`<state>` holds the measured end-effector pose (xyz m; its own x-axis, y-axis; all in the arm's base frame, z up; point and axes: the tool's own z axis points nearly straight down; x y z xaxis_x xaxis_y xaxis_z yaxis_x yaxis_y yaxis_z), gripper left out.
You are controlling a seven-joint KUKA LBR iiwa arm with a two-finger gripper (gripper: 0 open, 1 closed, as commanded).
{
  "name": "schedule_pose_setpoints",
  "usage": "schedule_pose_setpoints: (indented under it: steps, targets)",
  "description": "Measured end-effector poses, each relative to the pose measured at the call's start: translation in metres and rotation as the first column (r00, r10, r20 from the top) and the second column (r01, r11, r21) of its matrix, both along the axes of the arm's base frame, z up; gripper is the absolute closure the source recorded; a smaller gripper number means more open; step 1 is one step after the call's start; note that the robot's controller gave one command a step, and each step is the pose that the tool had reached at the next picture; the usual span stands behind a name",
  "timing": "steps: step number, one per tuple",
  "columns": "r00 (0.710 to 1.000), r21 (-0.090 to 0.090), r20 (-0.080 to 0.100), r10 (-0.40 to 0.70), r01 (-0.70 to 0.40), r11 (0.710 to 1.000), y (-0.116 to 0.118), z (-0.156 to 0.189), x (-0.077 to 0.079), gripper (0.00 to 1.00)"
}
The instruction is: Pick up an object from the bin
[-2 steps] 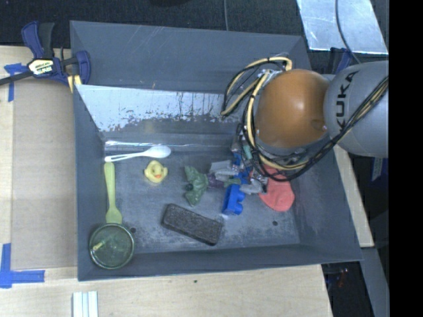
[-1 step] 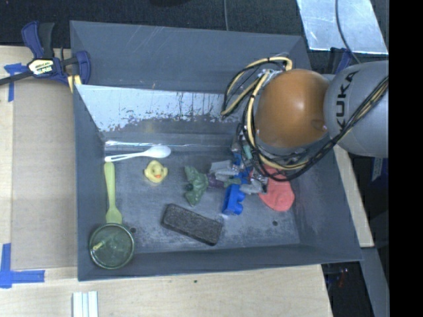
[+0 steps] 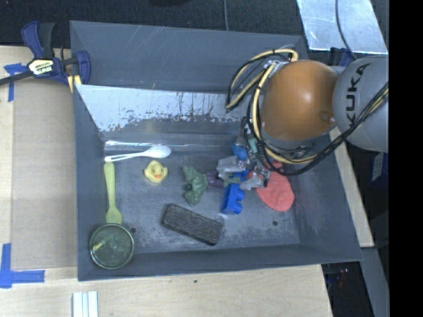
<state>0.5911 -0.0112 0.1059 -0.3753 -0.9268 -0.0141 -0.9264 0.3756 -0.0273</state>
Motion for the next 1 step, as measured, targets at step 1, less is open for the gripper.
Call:
schedule_pose_setpoints:
  steps: [1]
  targets:
    - [1.000,0.002,-0.007,0.000,0.000,1.000,0.0006,0.0463,-0.0024,1.00]
